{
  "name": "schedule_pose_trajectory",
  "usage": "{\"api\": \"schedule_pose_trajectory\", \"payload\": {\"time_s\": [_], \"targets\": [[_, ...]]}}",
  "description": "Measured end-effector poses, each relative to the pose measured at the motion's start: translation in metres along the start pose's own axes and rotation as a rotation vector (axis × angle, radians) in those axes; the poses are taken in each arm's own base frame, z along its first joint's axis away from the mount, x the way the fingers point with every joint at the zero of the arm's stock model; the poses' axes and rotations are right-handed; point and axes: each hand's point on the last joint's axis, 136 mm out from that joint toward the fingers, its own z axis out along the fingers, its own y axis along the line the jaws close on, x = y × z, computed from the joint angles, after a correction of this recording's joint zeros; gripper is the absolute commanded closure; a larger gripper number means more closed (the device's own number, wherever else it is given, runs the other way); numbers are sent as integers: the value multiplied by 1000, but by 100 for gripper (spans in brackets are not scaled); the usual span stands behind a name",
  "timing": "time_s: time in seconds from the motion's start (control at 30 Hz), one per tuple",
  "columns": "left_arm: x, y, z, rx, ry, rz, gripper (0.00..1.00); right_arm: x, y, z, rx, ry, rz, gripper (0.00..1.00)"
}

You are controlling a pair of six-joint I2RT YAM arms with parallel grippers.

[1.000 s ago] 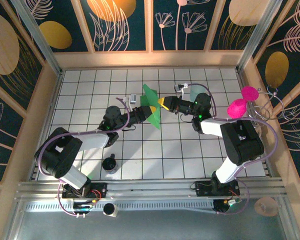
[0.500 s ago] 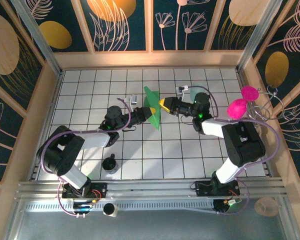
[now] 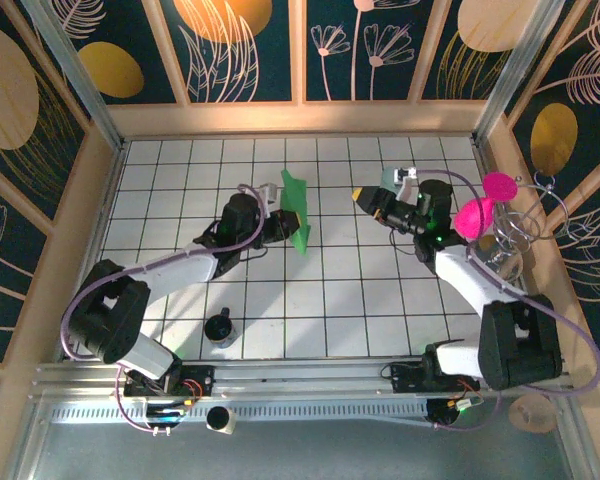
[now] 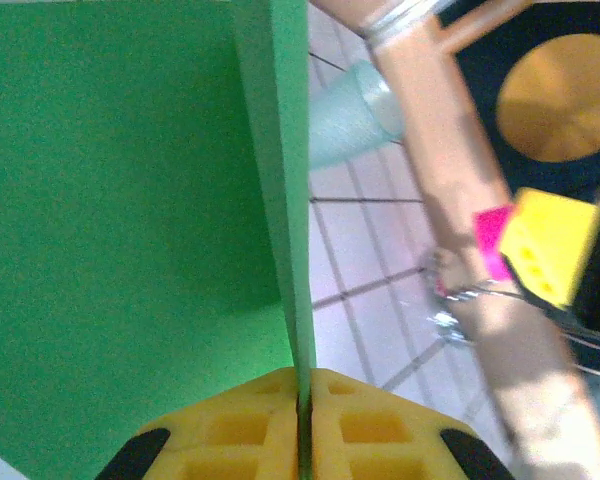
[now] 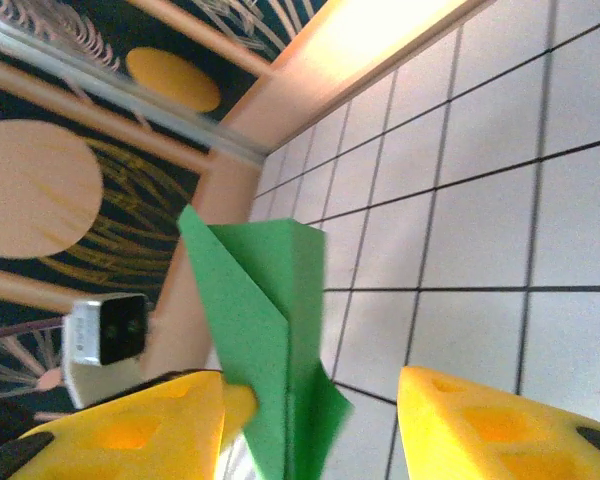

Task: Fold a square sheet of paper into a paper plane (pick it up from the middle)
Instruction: Turn over the paper at the center of the table.

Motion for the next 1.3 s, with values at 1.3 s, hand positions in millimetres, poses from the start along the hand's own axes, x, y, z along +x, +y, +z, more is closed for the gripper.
{"api": "schedule_pose_trajectory", "payload": {"time_s": [1.3], "targets": [[18, 160, 51, -1291, 238, 868, 77, -10, -74, -46, 444, -109, 18, 50]]}}
